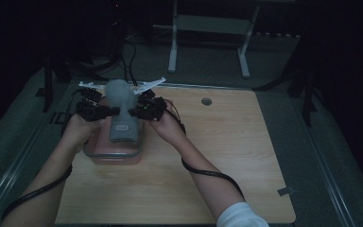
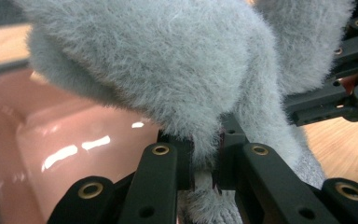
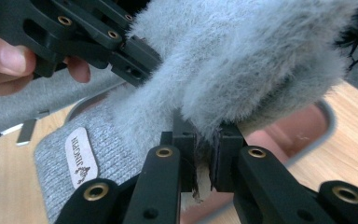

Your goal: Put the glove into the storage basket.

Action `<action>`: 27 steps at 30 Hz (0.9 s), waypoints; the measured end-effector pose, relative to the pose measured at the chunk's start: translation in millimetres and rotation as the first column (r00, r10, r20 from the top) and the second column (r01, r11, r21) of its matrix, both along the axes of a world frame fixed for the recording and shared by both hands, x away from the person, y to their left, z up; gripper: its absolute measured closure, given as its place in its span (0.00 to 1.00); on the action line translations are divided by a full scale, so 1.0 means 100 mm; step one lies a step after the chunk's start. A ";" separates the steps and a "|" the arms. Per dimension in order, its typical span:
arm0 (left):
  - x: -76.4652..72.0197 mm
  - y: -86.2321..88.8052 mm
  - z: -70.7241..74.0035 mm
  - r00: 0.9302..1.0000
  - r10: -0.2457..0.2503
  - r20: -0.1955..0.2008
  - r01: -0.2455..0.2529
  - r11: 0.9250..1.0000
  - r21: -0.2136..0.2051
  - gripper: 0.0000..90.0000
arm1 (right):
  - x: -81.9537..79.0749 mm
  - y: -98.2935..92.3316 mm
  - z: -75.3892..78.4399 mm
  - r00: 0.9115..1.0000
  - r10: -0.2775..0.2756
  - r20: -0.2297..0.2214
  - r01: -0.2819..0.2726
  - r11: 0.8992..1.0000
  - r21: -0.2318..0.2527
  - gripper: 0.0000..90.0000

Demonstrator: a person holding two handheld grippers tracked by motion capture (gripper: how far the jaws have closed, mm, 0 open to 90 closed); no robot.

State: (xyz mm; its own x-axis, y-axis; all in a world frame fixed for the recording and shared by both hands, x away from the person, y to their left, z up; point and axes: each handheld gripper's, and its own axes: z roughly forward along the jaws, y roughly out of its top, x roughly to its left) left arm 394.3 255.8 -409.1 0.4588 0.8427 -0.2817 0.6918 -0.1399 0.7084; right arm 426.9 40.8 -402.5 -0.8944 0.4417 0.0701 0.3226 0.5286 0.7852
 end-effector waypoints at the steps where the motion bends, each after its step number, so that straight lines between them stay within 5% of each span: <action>1: 0.01 0.03 -0.06 1.000 0.007 -0.011 -0.007 1.000 0.000 0.91 | 0.01 0.05 -0.04 1.000 -0.001 -0.006 0.001 1.000 -0.005 0.92; 7: 0.13 0.11 -0.44 0.994 0.030 -0.109 -0.027 0.999 0.029 0.91 | 0.13 0.25 -0.41 0.996 -0.014 -0.083 0.008 0.998 -0.070 0.92; 17: 0.33 0.01 -0.84 0.968 0.066 -0.243 -0.036 0.991 0.126 0.91 | 0.24 0.45 -0.84 0.985 -0.074 -0.158 0.038 0.975 -0.217 0.92; 23: 0.41 -0.13 -0.93 0.959 0.070 -0.276 -0.005 0.974 0.228 0.90 | 0.31 0.47 -0.94 0.976 -0.104 -0.189 0.049 0.959 -0.279 0.88; 25: 0.43 -0.15 -0.96 0.956 0.073 -0.284 -0.005 0.973 0.232 0.89 | 0.32 0.46 -0.95 0.975 -0.107 -0.195 0.051 0.961 -0.274 0.85; 27: 0.43 -0.18 -1.00 0.956 0.070 -0.286 0.010 0.964 0.267 0.88 | 0.32 0.44 -0.95 0.975 -0.092 -0.200 0.033 0.959 -0.281 0.79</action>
